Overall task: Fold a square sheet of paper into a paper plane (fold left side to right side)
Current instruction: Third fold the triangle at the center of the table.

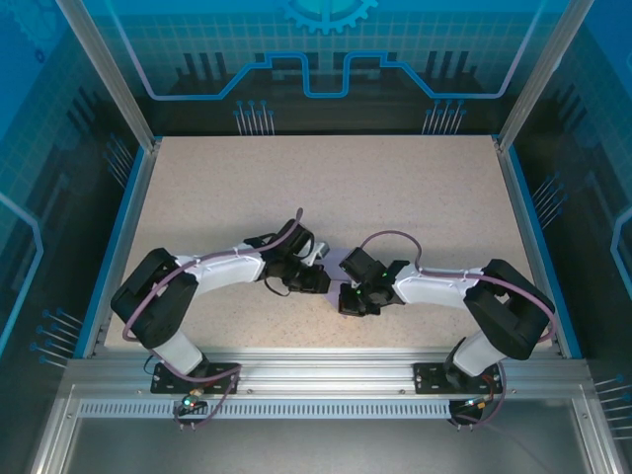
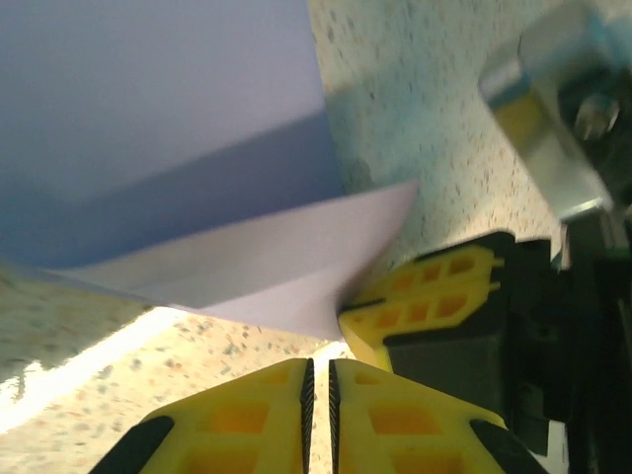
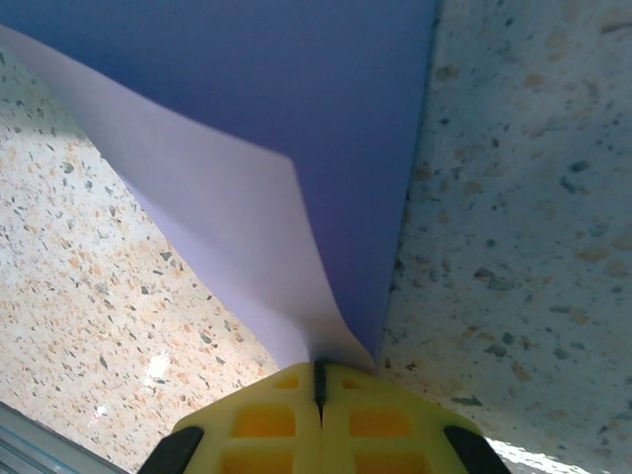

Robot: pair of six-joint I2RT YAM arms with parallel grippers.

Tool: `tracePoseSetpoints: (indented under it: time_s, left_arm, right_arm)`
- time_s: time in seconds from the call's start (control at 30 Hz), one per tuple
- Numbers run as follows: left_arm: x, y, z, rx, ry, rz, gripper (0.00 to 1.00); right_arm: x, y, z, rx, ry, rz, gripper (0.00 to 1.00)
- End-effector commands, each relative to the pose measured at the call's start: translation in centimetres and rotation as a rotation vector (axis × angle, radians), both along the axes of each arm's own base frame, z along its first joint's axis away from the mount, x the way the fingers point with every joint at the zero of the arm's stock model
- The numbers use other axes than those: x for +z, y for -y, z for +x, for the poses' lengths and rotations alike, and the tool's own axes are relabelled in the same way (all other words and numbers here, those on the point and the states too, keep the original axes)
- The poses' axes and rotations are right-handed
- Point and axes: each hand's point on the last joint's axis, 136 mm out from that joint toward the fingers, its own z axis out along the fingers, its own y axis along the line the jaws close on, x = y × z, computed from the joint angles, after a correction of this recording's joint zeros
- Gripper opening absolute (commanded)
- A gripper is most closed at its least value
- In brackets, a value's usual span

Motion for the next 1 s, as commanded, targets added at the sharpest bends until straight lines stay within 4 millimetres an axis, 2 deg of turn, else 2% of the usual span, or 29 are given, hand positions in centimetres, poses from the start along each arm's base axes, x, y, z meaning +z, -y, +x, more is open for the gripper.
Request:
tracePoseSetpoints:
  time_s: [0.0,0.17,0.67,0.97]
  left_arm:
    - [-0.7,0.9,-0.7,-0.054,-0.011,-0.034,0.15]
    - [-1.2,1.8,-0.7,-0.076,-0.018,-0.038,0.15]
    - [-3.5,1.4,0.4,-0.05,-0.006,0.038,0.14]
    - [-1.7,1.0,-0.1,-0.073,0.025,0.022,0.14]
  right_arm:
    - [-2.2,2.8,-1.8,0.017,-0.06,-0.146,0.0]
    - [-2.3,2.6,-1.7,0.018,-0.064,-0.143,0.0]
    - [-2.5,2.6,-2.0,0.03,-0.08,-0.151,0.0]
    - [-2.6,2.9,-2.1,0.03,-0.082,-0.163,0.0]
